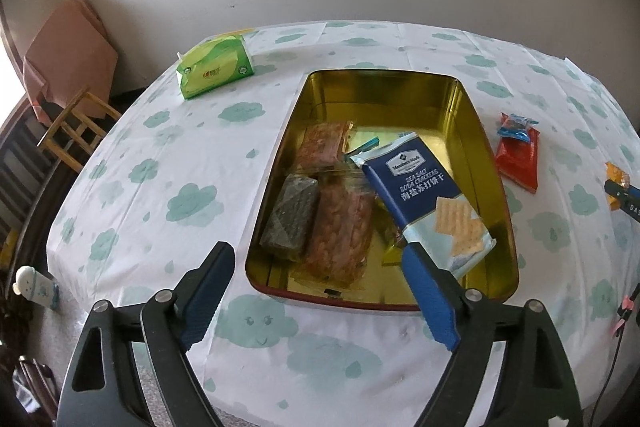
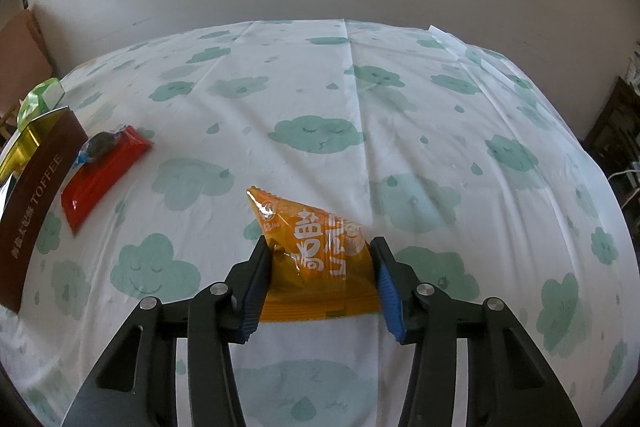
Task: Organize snacks
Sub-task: 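Carry the orange candy bag into the tin box and open the right gripper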
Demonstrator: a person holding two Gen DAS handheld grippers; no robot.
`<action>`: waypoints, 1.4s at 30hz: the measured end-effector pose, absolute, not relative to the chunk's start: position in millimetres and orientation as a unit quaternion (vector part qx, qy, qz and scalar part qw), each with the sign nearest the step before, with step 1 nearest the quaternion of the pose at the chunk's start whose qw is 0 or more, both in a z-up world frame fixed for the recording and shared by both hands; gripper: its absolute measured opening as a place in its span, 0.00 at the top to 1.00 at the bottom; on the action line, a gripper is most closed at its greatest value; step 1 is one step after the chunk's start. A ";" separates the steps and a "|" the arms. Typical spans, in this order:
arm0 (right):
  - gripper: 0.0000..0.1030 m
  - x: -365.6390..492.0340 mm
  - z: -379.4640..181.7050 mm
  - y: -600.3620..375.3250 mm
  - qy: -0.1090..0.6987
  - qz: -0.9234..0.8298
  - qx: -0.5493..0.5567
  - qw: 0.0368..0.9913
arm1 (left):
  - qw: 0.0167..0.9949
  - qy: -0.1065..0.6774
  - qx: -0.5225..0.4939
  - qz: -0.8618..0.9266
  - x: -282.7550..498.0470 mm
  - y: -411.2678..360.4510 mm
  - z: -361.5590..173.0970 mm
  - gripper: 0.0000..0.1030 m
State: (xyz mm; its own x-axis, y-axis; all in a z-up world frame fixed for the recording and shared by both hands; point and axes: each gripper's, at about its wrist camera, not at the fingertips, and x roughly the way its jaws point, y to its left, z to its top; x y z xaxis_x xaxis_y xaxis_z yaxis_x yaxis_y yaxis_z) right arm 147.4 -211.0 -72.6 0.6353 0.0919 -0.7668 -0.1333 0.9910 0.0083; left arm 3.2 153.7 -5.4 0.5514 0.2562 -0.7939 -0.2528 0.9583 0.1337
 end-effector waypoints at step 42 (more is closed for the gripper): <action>0.53 49.9 -4.1 42.6 0.370 0.336 -0.103 0.860 | 0.866 0.449 -0.054 0.211 -26.2 236.0 -12.0 0.07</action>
State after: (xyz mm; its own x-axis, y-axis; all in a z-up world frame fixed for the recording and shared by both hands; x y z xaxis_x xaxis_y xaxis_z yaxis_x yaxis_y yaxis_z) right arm 49.9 42.6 -4.1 0.4994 0.5017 -0.7063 -0.6549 0.7523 0.0713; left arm -26.2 236.0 -12.0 0.5067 0.3177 -0.8015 -0.4147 0.9048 0.0964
